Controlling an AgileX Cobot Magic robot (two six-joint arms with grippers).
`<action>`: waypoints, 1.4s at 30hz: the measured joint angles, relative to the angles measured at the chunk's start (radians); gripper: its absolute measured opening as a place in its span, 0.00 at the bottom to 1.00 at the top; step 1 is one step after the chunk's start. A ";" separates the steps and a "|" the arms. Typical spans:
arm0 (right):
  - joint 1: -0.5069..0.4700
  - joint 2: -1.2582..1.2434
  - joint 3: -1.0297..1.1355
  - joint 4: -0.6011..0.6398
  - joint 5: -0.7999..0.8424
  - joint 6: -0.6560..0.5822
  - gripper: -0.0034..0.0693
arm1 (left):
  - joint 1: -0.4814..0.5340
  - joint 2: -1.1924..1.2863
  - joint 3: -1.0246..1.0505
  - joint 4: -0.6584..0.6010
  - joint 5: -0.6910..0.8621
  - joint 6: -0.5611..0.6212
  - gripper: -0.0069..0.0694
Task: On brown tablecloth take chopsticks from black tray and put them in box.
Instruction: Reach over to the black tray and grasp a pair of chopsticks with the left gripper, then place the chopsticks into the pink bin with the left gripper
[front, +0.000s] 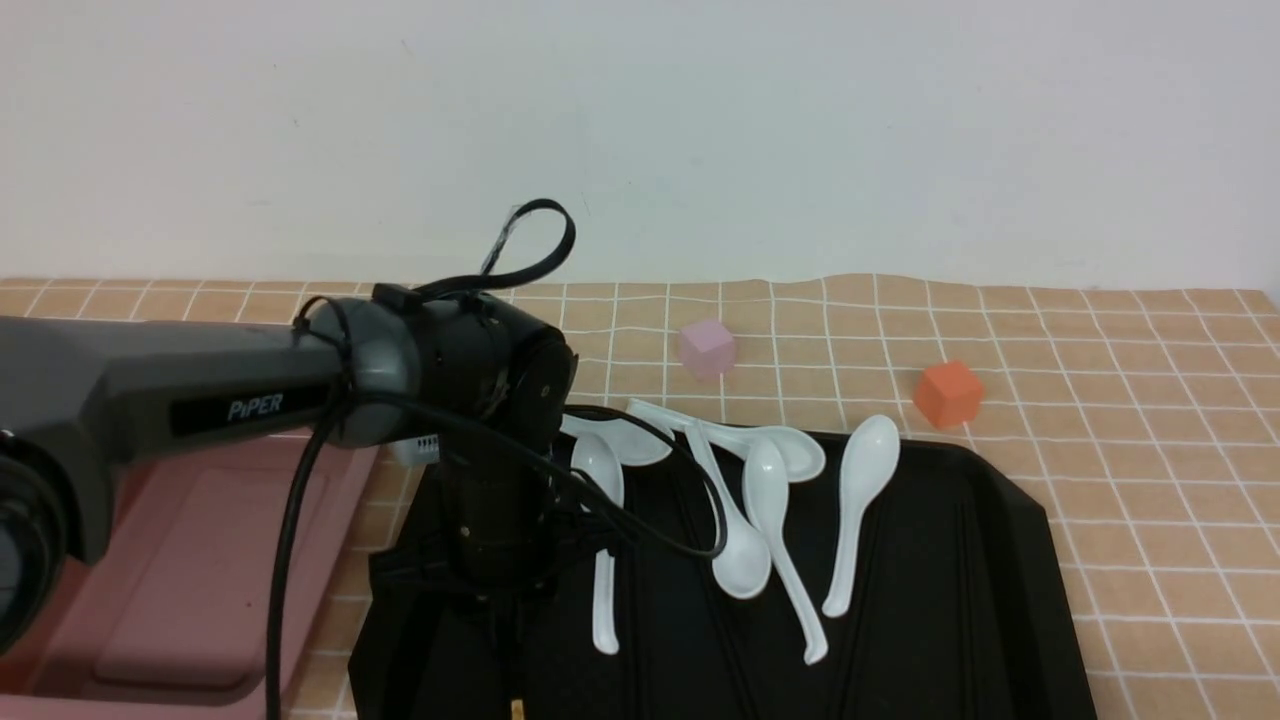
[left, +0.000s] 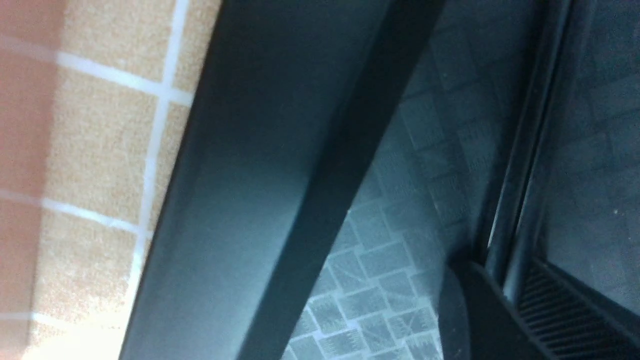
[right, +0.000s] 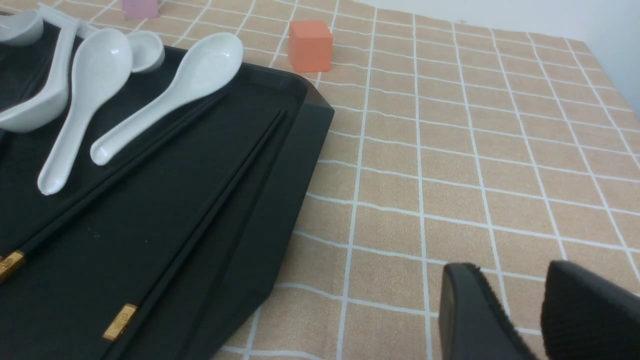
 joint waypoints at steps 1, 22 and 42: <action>0.000 0.000 0.000 0.000 0.000 0.000 0.38 | 0.000 0.000 0.000 -0.003 0.000 0.004 0.23; 0.000 0.000 0.000 0.000 0.000 0.000 0.38 | 0.089 -0.336 0.008 -0.073 0.059 0.169 0.23; 0.000 0.000 0.000 0.000 0.000 0.000 0.38 | 0.554 -0.379 0.221 0.010 -0.129 0.695 0.24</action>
